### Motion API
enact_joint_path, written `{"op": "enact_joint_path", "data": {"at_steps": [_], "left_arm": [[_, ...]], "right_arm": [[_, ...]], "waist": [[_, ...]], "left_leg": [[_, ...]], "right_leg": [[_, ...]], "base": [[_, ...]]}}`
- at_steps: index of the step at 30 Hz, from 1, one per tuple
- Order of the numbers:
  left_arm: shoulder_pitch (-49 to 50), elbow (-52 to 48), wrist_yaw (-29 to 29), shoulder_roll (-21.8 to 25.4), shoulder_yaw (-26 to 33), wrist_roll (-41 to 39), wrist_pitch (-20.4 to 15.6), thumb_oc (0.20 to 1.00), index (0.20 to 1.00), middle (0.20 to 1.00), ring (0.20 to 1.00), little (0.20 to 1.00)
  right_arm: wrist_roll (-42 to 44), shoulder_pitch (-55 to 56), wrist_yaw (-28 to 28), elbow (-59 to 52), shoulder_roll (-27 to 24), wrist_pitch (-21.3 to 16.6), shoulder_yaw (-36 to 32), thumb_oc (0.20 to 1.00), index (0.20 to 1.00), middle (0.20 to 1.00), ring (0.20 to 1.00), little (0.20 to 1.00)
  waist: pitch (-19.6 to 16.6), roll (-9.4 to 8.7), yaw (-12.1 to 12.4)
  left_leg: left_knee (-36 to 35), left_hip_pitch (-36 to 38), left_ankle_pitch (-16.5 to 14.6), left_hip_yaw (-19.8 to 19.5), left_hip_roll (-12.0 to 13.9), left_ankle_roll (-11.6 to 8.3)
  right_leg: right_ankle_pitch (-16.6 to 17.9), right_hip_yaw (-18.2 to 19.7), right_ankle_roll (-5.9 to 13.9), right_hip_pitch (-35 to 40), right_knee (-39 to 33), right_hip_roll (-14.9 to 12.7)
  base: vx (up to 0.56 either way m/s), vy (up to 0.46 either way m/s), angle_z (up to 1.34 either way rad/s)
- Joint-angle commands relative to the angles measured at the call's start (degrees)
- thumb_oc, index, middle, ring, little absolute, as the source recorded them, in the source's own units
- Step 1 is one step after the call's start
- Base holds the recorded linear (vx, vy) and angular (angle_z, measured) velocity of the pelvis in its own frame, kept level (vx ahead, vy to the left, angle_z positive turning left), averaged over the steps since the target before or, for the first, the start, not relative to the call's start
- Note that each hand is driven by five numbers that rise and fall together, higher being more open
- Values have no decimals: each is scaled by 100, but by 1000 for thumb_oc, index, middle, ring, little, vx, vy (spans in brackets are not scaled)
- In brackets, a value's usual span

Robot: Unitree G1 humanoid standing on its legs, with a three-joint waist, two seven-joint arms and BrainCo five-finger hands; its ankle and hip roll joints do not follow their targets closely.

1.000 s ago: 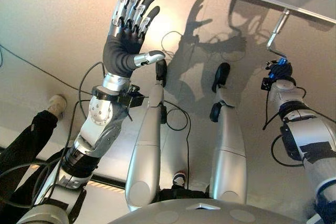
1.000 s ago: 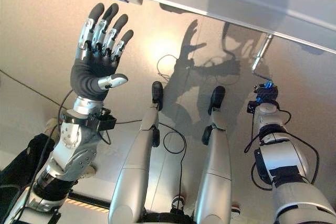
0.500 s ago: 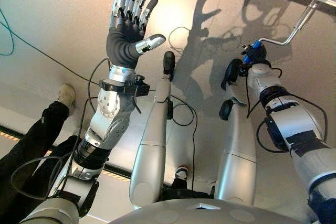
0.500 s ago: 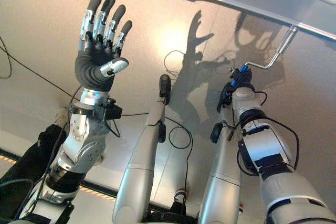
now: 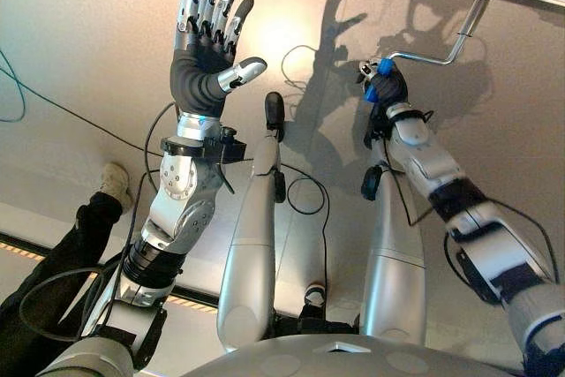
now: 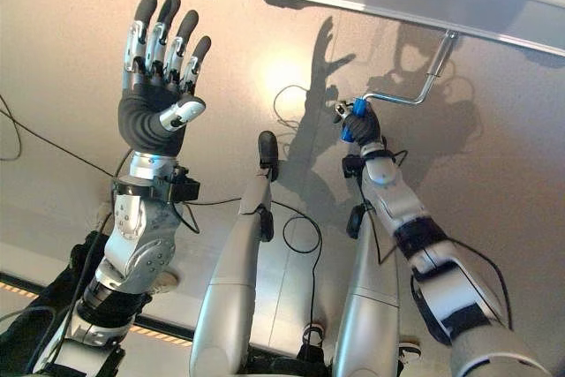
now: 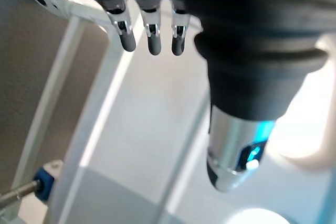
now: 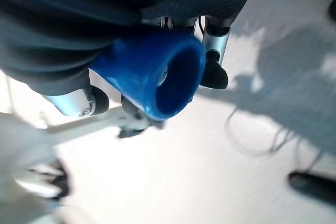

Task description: Raise the hospital bed

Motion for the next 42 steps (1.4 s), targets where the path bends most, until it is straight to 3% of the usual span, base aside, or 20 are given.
{"op": "enact_joint_path", "data": {"at_steps": [1, 9, 20, 25, 30, 33, 37, 38, 39, 40, 42], "left_arm": [[421, -688, -208, 287, 138, 400, -378, 1000, 1000, 1000, 1000, 1000], [715, -746, -335, 174, 488, 348, -361, 1000, 1000, 1000, 1000, 1000], [883, -988, -504, 97, 779, 182, -301, 1000, 1000, 1000, 1000, 1000], [888, -1048, -498, 85, 907, 124, -291, 1000, 1000, 1000, 1000, 1000], [943, -1102, -503, 146, 861, 68, -313, 1000, 1000, 1000, 1000, 1000], [915, -1153, -510, 256, 806, -5, -325, 1000, 1000, 1000, 1000, 1000], [879, -1159, -502, 328, 660, -54, -313, 1000, 1000, 1000, 1000, 1000], [863, -1122, -522, 365, 519, -69, -275, 1000, 1000, 1000, 1000, 1000], [843, -1120, -522, 364, 528, -69, -278, 1000, 1000, 1000, 1000, 1000], [802, -1088, -520, 380, 487, -68, -269, 1000, 1000, 1000, 1000, 1000], [722, -871, -518, 402, 322, -1, -193, 1000, 1000, 1000, 1000, 1000]], "right_arm": [[-71, -24, 621, -1753, 597, -1065, -202, 200, 200, 200, 200, 200], [-459, 1399, -47, -2596, 576, -1390, -1820, 200, 200, 200, 200, 200], [-160, 1867, -596, -2596, 869, -1813, -2885, 200, 200, 200, 200, 200], [-307, 1924, -952, -2262, 756, -1787, -3249, 200, 200, 200, 200, 200], [-733, 1845, -1772, -709, 198, -1541, -3710, 200, 200, 200, 200, 200], [-669, 1621, -1976, 332, -161, -1386, -3743, 200, 200, 200, 200, 200], [-428, 1396, -1871, 1223, -443, -1229, -3597, 200, 200, 200, 200, 200], [-138, 1253, -1656, 1883, -553, -1124, -3424, 206, 206, 206, 206, 206], [-114, 1219, -1633, 1913, -571, -1138, -3421, 721, 721, 721, 721, 721], [81, 1149, -1460, 2216, -614, -1077, -3309, 1000, 1000, 1000, 1000, 1000], [200, 1123, -1191, 2792, -565, -895, -2974, 1000, 1000, 1000, 1000, 1000]], "waist": [[-44, -94, -205], [-44, -302, -538], [-44, -488, -760], [-44, -529, -792], [-44, -499, -748], [-44, -441, -704], [-44, -409, -659], [-44, -390, -607], [-44, -391, -609], [-44, -393, -600], [-44, -389, -577]], "left_leg": [[354, 54, -512, 269, -463, 185], [219, 467, -541, 412, -272, 121], [-148, 1058, -415, 416, -42, 8], [-287, 1165, -319, 399, 13, -28], [-384, 1319, -327, 354, 32, -55], [-419, 1293, -266, 326, 23, -61], [-409, 1275, -266, 313, 18, -60], [-403, 1311, -304, 302, 9, -59], [-406, 1267, -261, 306, 7, -57], [-411, 1272, -254, 308, 8, -61], [-398, 1354, -279, 300, 2, -80]], "right_leg": [[517, 126, 648, 633, -1192, -113], [450, 231, 595, 886, -1244, 124], [287, 232, 492, 1157, -1159, 432], [294, 228, 463, 1178, -1164, 491], [206, 173, 449, 1278, -1115, 498], [243, 160, 437, 1237, -1111, 493], [245, 155, 425, 1236, -1111, 478], [192, 135, 424, 1275, -1078, 464], [243, 138, 418, 1236, -1098, 464], [245, 119, 418, 1260, -1111, 457], [192, 60, 422, 1393, -1107, 437]], "base": [[-8, -53, -8], [0, -83, -7], [-1, -105, -10], [0, -71, -3], [9, -28, 0], [14, -11, 4], [5, 3, 4], [0, 0, 0], [1, 1, 4], [1, -8, 4], [9, -4, 5]]}}
